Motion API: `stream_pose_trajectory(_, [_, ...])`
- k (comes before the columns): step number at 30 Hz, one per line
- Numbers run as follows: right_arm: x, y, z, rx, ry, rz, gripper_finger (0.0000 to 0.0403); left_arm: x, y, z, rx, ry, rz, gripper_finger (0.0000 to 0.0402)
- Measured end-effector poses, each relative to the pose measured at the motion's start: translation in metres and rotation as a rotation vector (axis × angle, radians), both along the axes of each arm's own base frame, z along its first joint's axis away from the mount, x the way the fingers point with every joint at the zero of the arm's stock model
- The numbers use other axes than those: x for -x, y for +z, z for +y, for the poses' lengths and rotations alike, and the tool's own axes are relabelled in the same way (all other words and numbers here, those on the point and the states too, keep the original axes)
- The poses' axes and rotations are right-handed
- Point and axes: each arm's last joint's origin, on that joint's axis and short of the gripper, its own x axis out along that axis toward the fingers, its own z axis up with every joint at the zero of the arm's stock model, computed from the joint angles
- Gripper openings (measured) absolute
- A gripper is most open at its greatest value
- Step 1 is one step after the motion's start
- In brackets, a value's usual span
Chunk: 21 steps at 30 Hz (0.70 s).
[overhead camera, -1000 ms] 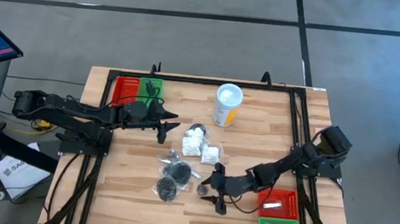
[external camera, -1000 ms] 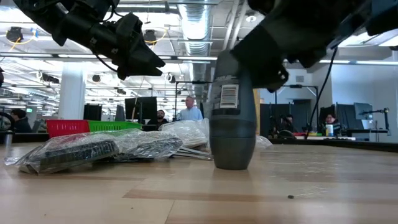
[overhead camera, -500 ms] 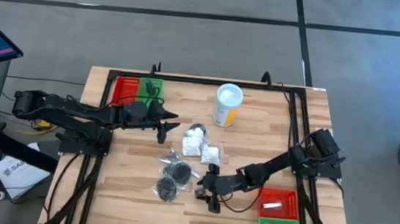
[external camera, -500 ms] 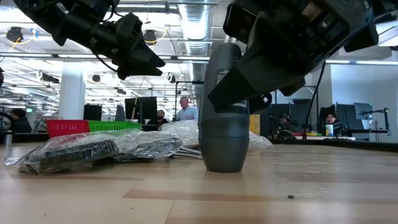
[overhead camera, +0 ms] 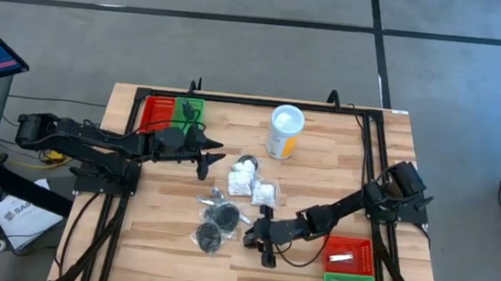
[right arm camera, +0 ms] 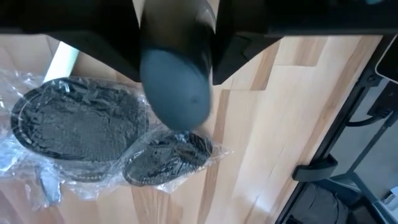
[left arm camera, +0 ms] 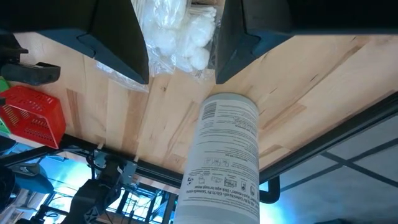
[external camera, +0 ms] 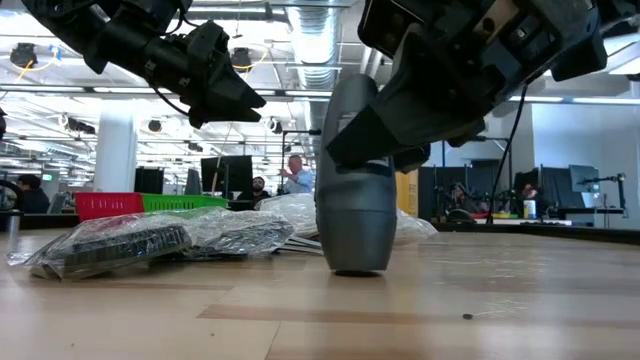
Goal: Pick & Place Travel size toiletries
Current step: Put the black deodorant bottle into the top green bin
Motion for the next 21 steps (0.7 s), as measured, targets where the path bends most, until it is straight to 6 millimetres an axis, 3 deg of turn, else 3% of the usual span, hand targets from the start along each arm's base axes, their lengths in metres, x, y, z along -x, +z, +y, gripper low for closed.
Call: stream_pose_trajectory(21, [-0.0001, 0.006, -0.0041, 0.01, 0.055, -0.013, 0.0137, -0.0001, 0.0001, -0.0001, 0.001, -0.004, -0.001, 0.0175])
